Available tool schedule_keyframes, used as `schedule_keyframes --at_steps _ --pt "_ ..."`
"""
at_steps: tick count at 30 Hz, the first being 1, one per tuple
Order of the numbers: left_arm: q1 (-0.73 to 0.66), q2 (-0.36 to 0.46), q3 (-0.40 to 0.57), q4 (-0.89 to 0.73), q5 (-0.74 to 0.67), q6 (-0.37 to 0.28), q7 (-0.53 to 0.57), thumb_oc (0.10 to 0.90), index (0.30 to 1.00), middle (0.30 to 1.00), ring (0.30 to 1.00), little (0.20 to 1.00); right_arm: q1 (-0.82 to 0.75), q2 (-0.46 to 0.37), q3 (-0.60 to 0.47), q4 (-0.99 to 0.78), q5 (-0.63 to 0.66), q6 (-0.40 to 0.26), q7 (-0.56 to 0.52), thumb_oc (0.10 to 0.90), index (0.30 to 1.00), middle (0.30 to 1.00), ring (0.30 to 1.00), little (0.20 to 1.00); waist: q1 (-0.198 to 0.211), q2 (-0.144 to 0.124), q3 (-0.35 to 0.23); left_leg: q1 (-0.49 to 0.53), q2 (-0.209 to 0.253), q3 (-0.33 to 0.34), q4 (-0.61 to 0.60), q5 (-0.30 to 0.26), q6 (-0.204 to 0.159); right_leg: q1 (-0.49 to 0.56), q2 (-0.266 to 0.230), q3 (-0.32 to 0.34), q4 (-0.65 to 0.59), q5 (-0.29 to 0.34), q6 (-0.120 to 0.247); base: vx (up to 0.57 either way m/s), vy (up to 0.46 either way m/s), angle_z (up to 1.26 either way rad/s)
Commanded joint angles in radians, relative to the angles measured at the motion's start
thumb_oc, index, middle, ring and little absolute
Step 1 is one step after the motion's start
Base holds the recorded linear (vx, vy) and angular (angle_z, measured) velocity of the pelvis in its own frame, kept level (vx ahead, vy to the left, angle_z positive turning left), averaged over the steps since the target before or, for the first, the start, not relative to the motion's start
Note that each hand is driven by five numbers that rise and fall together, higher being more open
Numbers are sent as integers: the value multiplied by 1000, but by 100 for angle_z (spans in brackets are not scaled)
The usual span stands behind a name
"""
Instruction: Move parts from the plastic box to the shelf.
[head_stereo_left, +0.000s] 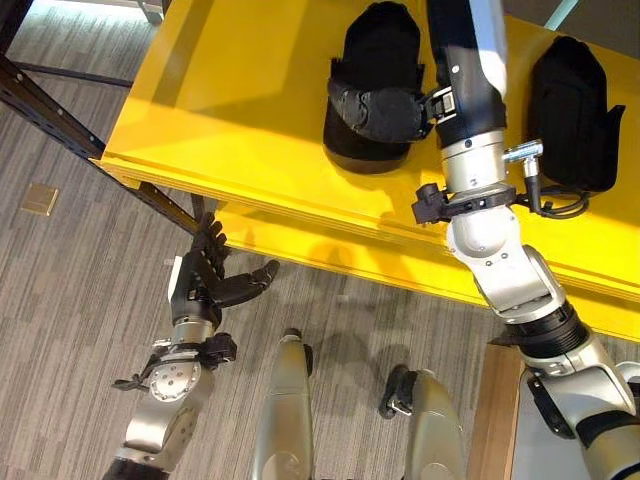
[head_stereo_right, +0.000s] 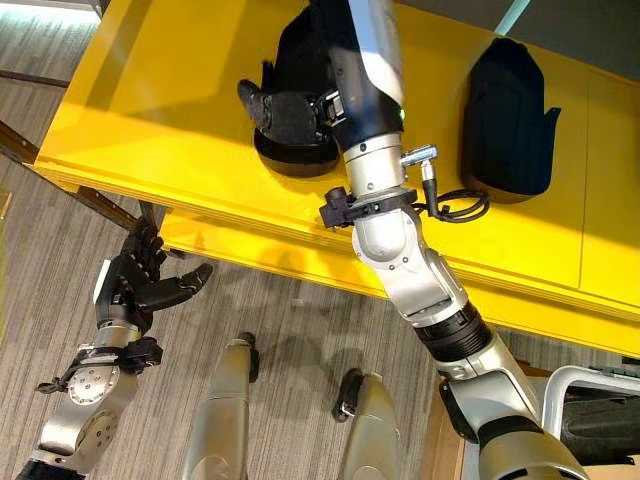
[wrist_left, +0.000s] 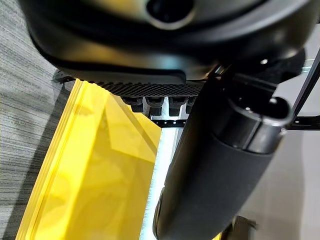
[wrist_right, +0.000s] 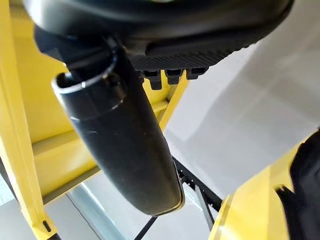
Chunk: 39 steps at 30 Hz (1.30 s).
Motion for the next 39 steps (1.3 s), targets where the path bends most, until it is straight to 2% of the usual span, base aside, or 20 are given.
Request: schedule_keyframes --at_steps 1,10,20,24,26,28,30,32,33,35,37,39 --pt "-6 25 55 -139 17 -70 1 900 1000 1000 1000 1000 -145 -27 -90 -88 -62 -81 -69 900 1000 1000 1000 1000 -3 -3 -92 65 76 -20 -47 -6 -5 81 16 37 -40 2 -19 0 0 0" --pt "-9 28 69 -137 24 -69 -4 900 1000 1000 1000 1000 -145 -80 -110 -103 -81 -77 -61 900 1000 1000 1000 1000 -5 -10 -93 87 83 -15 -80 8 -11 96 22 33 -64 15 -17 0 -3 0" --pt "9 7 86 -141 37 -63 -2 900 1000 1000 1000 1000 -22 -151 -152 -224 -99 -107 -3 900 1000 1000 1000 1000 -27 -16 -95 83 90 -9 -76 11 -14 83 28 42 -64 16 -19 0 -2 -1" --pt "29 -12 112 -145 59 -49 1 900 1000 1000 1000 1000 149 -213 -218 -297 -133 -113 47 900 1000 1000 1000 1000 -54 -22 -94 77 97 -5 -77 18 -14 77 32 41 -71 25 -18 0 0 0" --pt "45 -23 129 -153 75 -44 2 900 1000 1000 1000 1000 253 -226 -273 -350 -130 -136 60 900 1000 1000 1000 1000 -67 -24 -95 77 100 -5 -78 17 -14 76 34 41 -75 28 -16 0 0 0" --pt "54 -27 131 -156 77 -43 2 900 1000 1000 1000 1000 301 -225 -296 -370 -123 -148 66 900 1000 1000 1000 1000 -70 -25 -96 79 103 -4 -74 11 -15 78 34 42 -73 25 -15 3 4 -3" --pt "74 -41 144 -166 95 -42 -8 900 1000 1000 1000 1000 462 -226 -360 -391 -77 -190 91 900 1000 1000 1000 1000 -91 -29 -99 80 108 -1 -76 11 -17 79 36 44 -80 27 -11 3 13 -11" --pt "77 -39 143 -171 103 -42 -12 900 1000 1000 1000 1000 515 -230 -384 -391 -67 -198 94 900 1000 1000 1000 1000 -96 -31 -101 81 111 0 -78 12 -17 80 37 45 -83 28 -10 1 7 -3" --pt "83 -42 143 -178 132 -50 -10 900 1000 1000 1000 1000 624 -219 -423 -391 -51 -218 96 900 1000 1000 1000 1000 -108 -35 -103 89 115 4 -84 13 -18 84 38 47 -90 31 -7 0 0 0" --pt "83 -41 141 -178 132 -50 -10 900 1000 1000 1000 1000 629 -218 -427 -394 -50 -218 98 900 1000 1000 1000 1000 -105 -35 -104 90 115 5 -85 13 -18 85 38 48 -91 31 -7 -2 2 -4" --pt "86 -37 158 -196 186 -54 -2 900 1000 1000 1000 1000 770 -203 -480 -375 -52 -229 110 900 1000 1000 1000 1000 -126 -39 -110 104 124 11 -92 15 -23 93 41 55 -100 33 -4 2 8 -12" --pt "84 -5 188 -215 301 -59 18 900 1000 1000 1000 1000 889 -164 -555 -348 -51 -239 90 900 1000 1000 1000 1000 -149 -39 -119 119 134 17 -99 17 -29 99 48 65 -107 35 -1 5 9 -10"
